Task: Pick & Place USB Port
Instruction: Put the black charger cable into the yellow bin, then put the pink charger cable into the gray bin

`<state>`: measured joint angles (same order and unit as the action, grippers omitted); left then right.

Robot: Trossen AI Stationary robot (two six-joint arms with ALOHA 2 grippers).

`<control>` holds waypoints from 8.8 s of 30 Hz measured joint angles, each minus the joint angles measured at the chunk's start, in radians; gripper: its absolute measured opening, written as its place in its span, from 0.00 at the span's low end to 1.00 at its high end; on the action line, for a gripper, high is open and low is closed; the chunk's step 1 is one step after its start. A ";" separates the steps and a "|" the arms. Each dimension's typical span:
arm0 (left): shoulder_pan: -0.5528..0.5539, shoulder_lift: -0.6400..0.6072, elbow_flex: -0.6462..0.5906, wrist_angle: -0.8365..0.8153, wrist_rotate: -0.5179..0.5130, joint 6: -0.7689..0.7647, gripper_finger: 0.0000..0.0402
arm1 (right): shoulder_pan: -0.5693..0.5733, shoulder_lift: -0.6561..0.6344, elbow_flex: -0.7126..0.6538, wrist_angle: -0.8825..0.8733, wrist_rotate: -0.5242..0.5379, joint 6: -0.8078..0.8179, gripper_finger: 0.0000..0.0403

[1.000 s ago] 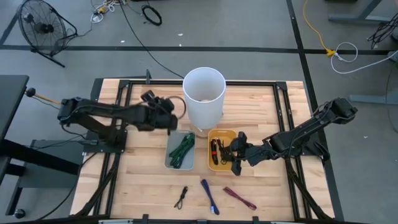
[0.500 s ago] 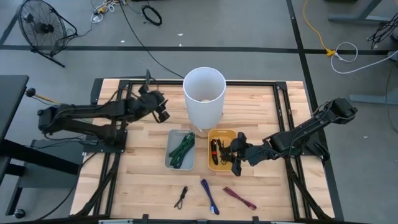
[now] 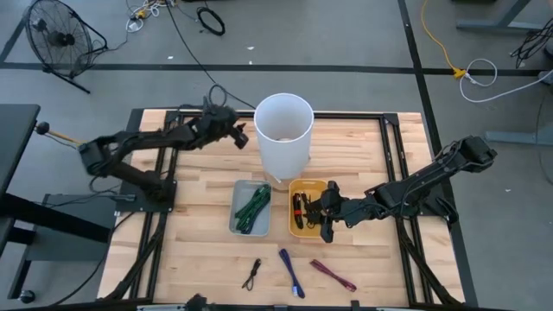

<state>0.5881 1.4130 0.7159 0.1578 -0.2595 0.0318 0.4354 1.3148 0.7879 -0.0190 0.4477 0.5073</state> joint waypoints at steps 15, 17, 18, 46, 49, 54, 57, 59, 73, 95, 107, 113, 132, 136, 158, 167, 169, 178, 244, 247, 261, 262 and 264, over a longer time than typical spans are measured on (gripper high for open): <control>0.037 0.443 0.301 0.002 0.189 0.009 0.37 | -0.002 0.000 0.000 0.008 -0.022 0.000 0.35; 0.035 0.477 0.334 -0.021 0.193 0.010 0.36 | -0.002 0.000 0.000 0.007 -0.022 0.000 0.35; 0.034 0.493 0.350 -0.032 0.202 0.009 0.35 | -0.002 0.000 0.000 0.007 -0.022 0.000 0.35; -0.028 0.577 0.417 -0.134 0.249 0.040 0.35 | -0.002 0.000 -0.001 0.004 -0.020 0.000 0.35; -0.029 0.586 0.416 -0.135 0.249 0.040 0.35 | -0.003 0.000 -0.001 0.005 -0.019 0.000 0.35; -0.029 0.587 0.416 -0.132 0.257 0.040 0.35 | -0.003 0.000 -0.001 0.005 -0.019 0.000 0.35; -0.029 0.587 0.416 -0.130 0.257 0.040 0.35 | -0.003 0.000 -0.001 0.005 -0.019 -0.001 0.35; -0.029 0.587 0.416 -0.130 0.258 0.033 0.35 | -0.003 0.000 -0.001 0.005 -0.019 -0.001 0.35; -0.031 0.587 0.416 -0.151 0.297 0.051 0.02 | -0.003 0.000 -0.001 0.005 -0.019 -0.003 0.35; -0.009 0.176 0.416 -0.559 0.186 0.062 0.01 | -0.003 0.000 -0.001 -0.005 -0.022 0.000 0.35; -0.105 -0.392 0.416 -0.836 0.142 -0.049 0.01 | -0.003 0.000 -0.001 -0.005 -0.022 0.007 0.35; -0.340 -0.627 0.305 -0.776 0.203 -0.119 0.01 | -0.003 0.000 -0.001 -0.004 -0.021 0.007 0.35; -0.972 -0.502 -0.206 0.233 -0.116 -0.103 0.01 | -0.003 0.000 -0.001 0.031 -0.019 -0.005 0.35; -0.975 -0.334 -0.206 0.451 -0.122 -0.101 0.01 | -0.003 0.000 -0.001 0.059 -0.019 -0.039 0.35; -0.938 0.119 0.020 0.756 -0.050 -0.042 0.01 | -0.003 0.000 -0.001 0.397 -0.019 -0.315 0.35; -0.922 0.155 0.059 0.750 -0.050 -0.020 0.01 | -0.003 0.000 -0.001 0.455 -0.046 -0.388 0.35; -0.916 0.155 0.059 0.749 -0.050 -0.020 0.01 | -0.003 0.000 -0.001 0.458 -0.051 -0.392 0.35; -0.892 0.155 0.059 0.748 -0.048 -0.046 0.01 | -0.002 0.000 -0.001 0.523 -0.081 -0.444 0.35; -0.913 0.175 0.058 0.750 0.002 -0.020 0.14 | 0.084 -0.021 -0.116 0.010 0.225 0.152 0.36; -0.913 0.175 0.058 0.750 0.002 -0.020 0.14 | 0.081 -0.028 -0.116 0.045 0.164 0.139 0.39; -0.913 0.175 0.058 0.750 0.002 -0.019 0.14 | 0.212 0.026 -0.116 0.100 -0.392 0.644 0.34; -0.913 0.175 0.058 0.750 0.002 -0.020 0.14 | 0.227 0.039 -0.116 0.104 -0.407 0.687 0.33; -0.913 0.175 0.058 0.748 0.002 -0.020 0.14 | 0.256 0.069 -0.116 0.110 -0.416 0.753 0.33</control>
<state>-0.3248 1.5879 0.7738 0.9062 -0.2577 0.0120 0.6912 1.3840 0.6720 0.0911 0.0320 1.2608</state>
